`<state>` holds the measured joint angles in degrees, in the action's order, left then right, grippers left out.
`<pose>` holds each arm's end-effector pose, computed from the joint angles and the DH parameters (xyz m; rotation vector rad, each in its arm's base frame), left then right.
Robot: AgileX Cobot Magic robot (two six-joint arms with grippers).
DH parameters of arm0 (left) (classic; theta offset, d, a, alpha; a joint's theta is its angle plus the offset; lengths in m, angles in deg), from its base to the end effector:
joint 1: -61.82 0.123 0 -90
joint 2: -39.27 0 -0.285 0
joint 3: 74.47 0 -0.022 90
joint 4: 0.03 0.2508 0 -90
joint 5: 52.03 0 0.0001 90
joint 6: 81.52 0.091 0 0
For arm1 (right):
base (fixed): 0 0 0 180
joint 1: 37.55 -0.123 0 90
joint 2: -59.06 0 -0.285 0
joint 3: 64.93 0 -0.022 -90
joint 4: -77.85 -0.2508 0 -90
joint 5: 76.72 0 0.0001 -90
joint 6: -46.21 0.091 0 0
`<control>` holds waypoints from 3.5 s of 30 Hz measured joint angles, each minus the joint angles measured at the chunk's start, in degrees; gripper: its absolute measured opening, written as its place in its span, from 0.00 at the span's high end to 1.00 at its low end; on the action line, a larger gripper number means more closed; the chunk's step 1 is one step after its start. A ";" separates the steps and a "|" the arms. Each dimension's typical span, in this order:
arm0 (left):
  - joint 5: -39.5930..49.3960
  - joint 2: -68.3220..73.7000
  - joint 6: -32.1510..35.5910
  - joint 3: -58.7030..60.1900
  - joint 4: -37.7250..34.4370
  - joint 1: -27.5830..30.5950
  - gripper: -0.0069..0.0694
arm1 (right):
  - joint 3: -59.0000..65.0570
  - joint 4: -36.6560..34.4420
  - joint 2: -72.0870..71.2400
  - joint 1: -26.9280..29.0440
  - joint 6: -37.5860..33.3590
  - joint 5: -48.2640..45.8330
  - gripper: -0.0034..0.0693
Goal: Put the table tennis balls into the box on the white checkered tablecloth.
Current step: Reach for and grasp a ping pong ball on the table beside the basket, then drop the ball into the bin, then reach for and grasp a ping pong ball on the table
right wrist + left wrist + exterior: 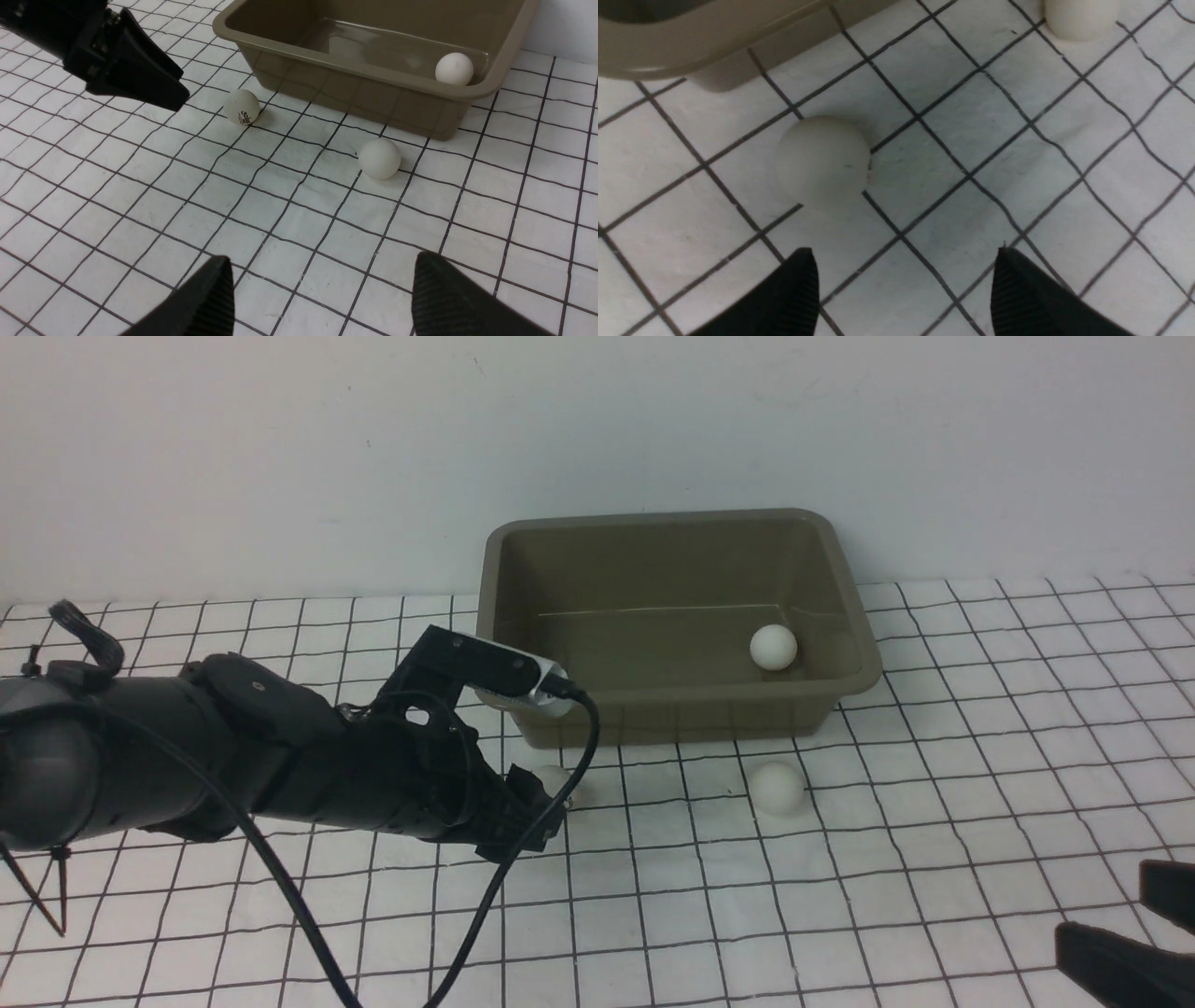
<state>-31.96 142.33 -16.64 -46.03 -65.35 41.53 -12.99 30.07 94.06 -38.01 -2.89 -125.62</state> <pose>0.2923 -0.1384 0.1845 0.5925 2.3881 -0.5367 0.0775 0.0515 0.2790 -0.5764 2.0199 0.5079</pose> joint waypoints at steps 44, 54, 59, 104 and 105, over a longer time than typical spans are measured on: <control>-3.84 15.75 36.97 -5.85 -33.18 -0.35 0.45 | 0.00 -0.41 0.00 0.00 0.00 0.05 0.32; 15.92 6.62 37.20 -4.10 -32.22 -0.46 0.45 | 0.00 -0.41 0.00 0.00 -0.12 0.63 0.32; 9.00 7.24 41.76 -9.51 -32.20 -0.41 0.45 | 0.00 -0.45 0.00 0.00 -0.12 -0.30 0.32; -4.87 -19.92 25.61 2.15 -33.58 -25.88 0.34 | -5.95 -11.20 10.97 0.00 -17.89 12.24 0.32; -2.62 -19.98 22.46 3.01 -32.62 -26.07 0.34 | -5.95 -11.31 10.97 0.00 -17.89 12.24 0.32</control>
<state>-34.58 122.34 5.82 -43.02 -97.96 15.46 -18.94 18.76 105.03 -38.01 -20.78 -113.37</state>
